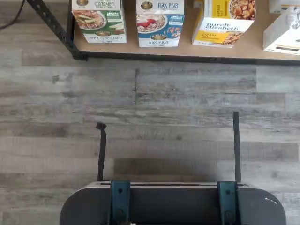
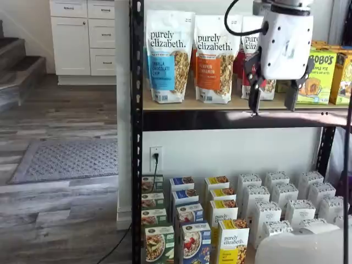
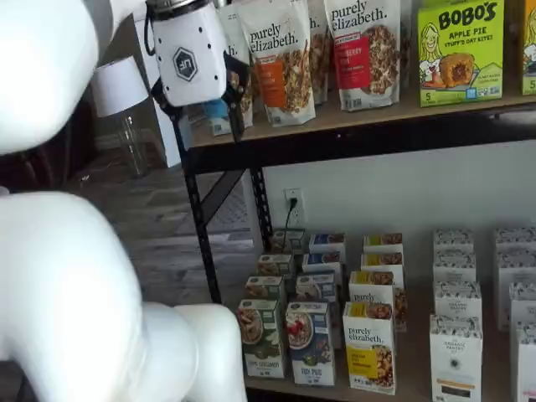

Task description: Pick up the blue and white box that is on the bottom shelf, the second box from the left

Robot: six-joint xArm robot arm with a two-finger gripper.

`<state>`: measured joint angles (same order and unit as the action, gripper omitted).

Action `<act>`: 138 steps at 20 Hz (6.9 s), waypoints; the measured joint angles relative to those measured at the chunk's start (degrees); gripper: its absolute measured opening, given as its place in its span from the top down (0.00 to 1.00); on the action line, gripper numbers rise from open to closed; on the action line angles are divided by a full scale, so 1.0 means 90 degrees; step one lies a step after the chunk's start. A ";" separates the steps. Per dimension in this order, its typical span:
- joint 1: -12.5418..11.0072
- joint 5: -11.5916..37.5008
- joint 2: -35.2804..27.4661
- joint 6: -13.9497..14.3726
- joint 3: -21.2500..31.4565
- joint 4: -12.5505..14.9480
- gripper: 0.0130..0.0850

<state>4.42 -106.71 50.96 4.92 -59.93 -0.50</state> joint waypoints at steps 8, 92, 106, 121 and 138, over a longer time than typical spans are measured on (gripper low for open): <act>0.0147 0.0739 -0.0047 0.0145 0.0688 0.0049 0.00; 0.0645 0.8893 -0.5297 0.0779 0.3239 0.0213 0.00; 0.0073 0.9966 -0.6661 0.0522 0.2682 0.0549 0.00; 0.0124 1.0455 -0.7923 0.0161 0.1897 0.0132 0.00; 0.0079 1.0511 -0.8933 0.0636 0.1044 0.0663 0.00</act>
<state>5.13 -12.11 -29.43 10.64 -50.53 5.46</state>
